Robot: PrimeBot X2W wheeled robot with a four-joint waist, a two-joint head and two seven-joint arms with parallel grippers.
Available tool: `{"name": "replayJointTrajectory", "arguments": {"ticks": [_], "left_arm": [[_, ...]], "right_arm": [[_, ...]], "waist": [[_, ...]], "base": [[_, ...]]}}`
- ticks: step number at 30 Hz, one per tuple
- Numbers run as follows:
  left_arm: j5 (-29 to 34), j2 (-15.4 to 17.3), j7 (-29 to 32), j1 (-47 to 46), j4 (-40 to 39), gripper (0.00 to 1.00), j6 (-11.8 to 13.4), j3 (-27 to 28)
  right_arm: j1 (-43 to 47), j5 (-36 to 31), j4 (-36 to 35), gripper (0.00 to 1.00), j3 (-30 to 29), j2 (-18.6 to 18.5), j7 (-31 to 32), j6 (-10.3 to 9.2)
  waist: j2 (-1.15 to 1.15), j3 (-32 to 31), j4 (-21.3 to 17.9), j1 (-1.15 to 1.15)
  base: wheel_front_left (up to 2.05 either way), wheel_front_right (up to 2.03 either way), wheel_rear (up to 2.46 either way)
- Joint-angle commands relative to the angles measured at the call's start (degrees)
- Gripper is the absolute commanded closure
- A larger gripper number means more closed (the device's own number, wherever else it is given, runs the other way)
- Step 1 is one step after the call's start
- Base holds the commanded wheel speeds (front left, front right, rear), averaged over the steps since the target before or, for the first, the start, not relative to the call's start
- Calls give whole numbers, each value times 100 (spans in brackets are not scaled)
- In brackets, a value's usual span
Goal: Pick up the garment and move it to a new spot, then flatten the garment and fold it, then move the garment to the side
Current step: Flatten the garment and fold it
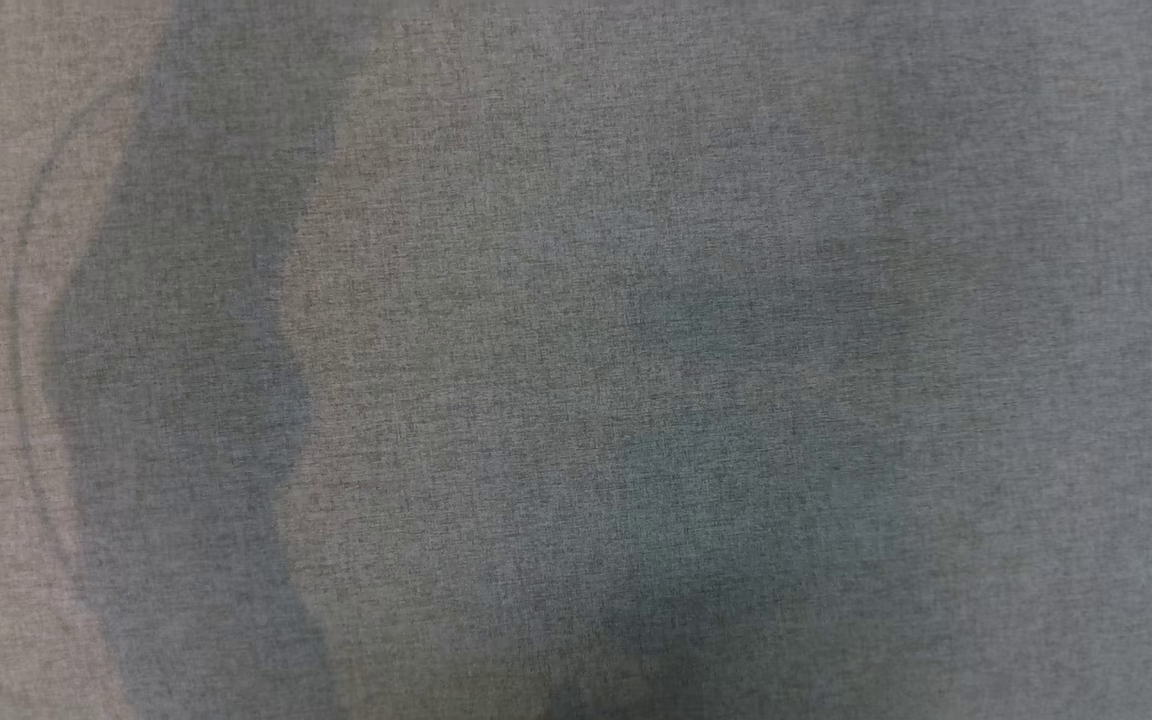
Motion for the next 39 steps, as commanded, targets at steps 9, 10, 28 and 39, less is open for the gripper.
{"name": "replayJointTrajectory", "arguments": {"ticks": [9,10,28,39], "left_arm": [[-503,104,-513,661,72,100,-6,-428],[-522,139,-601,825,28,100,-6,-504],[-598,609,-984,5285,-2132,100,531,15],[-164,825,-985,7513,-2912,100,608,-95]], "right_arm": [[724,459,-88,100,421,30,-318,2],[905,528,-162,100,501,3,-350,2],[5350,1169,-2223,100,808,-593,-606,2],[7783,987,-2958,100,262,-708,-607,1]], "waist": [[0,-135,-53,0],[0,-202,-62,0],[0,-1672,-130,0],[0,-2390,6,0]], "base": [[0,0,0],[0,0,0],[0,0,0],[0,0,0]]}}
